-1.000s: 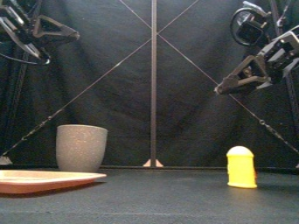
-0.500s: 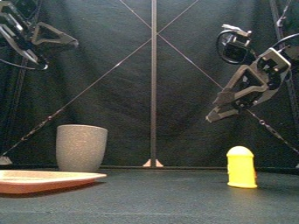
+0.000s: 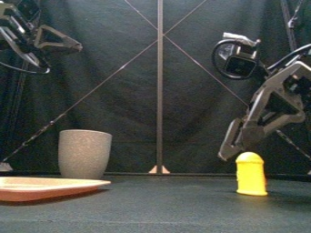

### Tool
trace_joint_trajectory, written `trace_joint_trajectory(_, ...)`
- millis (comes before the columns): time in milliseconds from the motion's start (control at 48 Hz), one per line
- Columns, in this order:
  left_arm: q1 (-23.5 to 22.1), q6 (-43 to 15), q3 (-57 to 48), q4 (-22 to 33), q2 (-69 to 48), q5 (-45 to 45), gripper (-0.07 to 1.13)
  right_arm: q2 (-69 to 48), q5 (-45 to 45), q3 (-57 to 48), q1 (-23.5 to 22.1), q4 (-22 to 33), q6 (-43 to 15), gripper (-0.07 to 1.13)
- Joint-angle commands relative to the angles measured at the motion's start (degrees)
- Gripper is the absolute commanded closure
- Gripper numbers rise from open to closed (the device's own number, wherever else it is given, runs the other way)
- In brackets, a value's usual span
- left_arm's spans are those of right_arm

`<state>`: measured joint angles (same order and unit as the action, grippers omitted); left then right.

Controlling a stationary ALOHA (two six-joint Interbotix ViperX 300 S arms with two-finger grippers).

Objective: Pick the yellow can then place it in the grey bowl
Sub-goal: Pick the yellow can

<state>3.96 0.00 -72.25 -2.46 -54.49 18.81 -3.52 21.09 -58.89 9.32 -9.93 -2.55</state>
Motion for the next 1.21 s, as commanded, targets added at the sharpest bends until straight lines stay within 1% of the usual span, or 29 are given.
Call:
trace_joint_trajectory(21, 0.09, 0.0, 0.7, 0.0, 0.26, 0.44, 1.06, 0.79, 0.18, 0.88, -0.09, -0.18, 0.09, 0.0)
trace_joint_trajectory(417, 0.09, 0.0, 0.53, 0.0, 0.26, 0.44, 1.06, 3.96, 0.0, 0.7, 0.35, -1.67, -0.09, 0.01)
trace_joint_trajectory(521, 0.09, 0.0, 0.44, 0.0, 0.26, 0.44, 1.06, 3.96, -0.88, 0.79, 0.7, -3.69, 0.0, 0.01)
trace_joint_trajectory(604, 0.18, 0.0, 0.18, 0.0, 0.26, 0.44, 1.06, 3.96, -1.67, 0.97, 0.88, -4.31, 0.0, 0.01)
trace_joint_trajectory(1021, 0.44, 0.09, -0.18, 0.0, 0.26, 0.44, 1.06, 3.96, -2.64, 2.29, 1.49, -4.92, -0.09, 0.02)
trace_joint_trajectory(1083, 0.44, 0.09, -0.18, 0.0, 0.26, 0.44, 1.06, 3.96, -2.72, 2.29, 1.49, -5.19, -0.09, 0.04)
trace_joint_trajectory(1208, 0.44, 0.09, -0.26, 0.0, 0.26, 0.44, 1.06, 3.96, -2.9, 2.29, 1.76, -5.27, 0.0, 0.19)
